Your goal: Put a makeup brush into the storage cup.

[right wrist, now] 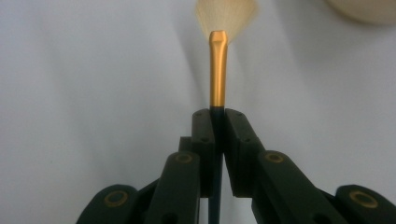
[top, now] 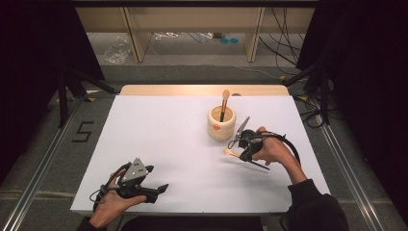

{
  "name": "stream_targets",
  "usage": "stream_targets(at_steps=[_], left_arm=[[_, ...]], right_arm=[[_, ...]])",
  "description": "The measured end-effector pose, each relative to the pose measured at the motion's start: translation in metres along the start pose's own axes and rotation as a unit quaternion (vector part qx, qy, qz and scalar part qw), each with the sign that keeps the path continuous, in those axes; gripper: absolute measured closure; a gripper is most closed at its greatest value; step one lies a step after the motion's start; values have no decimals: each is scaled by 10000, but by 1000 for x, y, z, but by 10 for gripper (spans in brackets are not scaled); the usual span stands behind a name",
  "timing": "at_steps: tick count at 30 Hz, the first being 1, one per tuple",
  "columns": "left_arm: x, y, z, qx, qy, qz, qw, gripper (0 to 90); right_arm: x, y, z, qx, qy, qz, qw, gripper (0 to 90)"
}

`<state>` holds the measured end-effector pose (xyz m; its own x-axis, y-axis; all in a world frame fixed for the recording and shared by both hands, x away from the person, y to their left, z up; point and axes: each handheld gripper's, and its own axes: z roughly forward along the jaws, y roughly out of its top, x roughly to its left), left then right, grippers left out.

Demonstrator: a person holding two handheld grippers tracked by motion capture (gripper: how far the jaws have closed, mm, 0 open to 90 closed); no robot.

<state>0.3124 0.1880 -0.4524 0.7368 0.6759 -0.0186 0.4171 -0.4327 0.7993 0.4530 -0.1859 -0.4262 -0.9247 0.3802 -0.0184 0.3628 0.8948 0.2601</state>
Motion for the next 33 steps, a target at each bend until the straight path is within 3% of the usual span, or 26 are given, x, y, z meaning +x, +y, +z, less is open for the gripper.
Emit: stream_targets(at_steps=[2,9,11,13,14,16,17,19,23,26,30,31,33], left_arm=[[0,0,0,-10,-1,-7,10000,184],[1,0,-1,-2,-18,-25,10000,186],[2,0,-2,8,8,103,9999,186],[1,0,-1,20,10,-39,10000,186],[1,0,-1,-14,-4,-38,10000,186],[1,0,-1,27,42,18,10000,186],[2,0,-1,27,43,95,9999,186],[2,0,-1,18,7,8,10000,186],[1,0,0,-62,37,-119,9999,186],[2,0,-1,-42,36,-53,10000,186],[1,-1,0,-43,110,-75,9999,186],[0,0,0,-47,87,-114,9999,186],[2,0,0,-39,43,-61,10000,186]], right_arm=[[-2,-3,-9,-269,15,-33,9996,833],[-5,-9,-32,-882,-303,4,9956,834],[-6,-11,-40,-1136,-405,23,9927,834],[-7,-12,-49,-1386,-493,39,9891,833],[-8,-12,-52,-1556,-565,63,9862,833],[-8,-13,-57,-1703,-590,115,9836,834],[-9,-14,-59,-1745,-631,155,9825,834],[-10,-14,-61,-1884,-706,219,9793,833],[-13,-17,-64,-1977,-775,325,9766,833],[-15,-19,-67,-2120,-833,435,9727,834],[-19,-20,-71,-2558,-858,598,9611,834],[-20,-20,-73,-2580,-842,615,9605,834],[-21,-20,-74,-2857,-858,675,9521,834]])
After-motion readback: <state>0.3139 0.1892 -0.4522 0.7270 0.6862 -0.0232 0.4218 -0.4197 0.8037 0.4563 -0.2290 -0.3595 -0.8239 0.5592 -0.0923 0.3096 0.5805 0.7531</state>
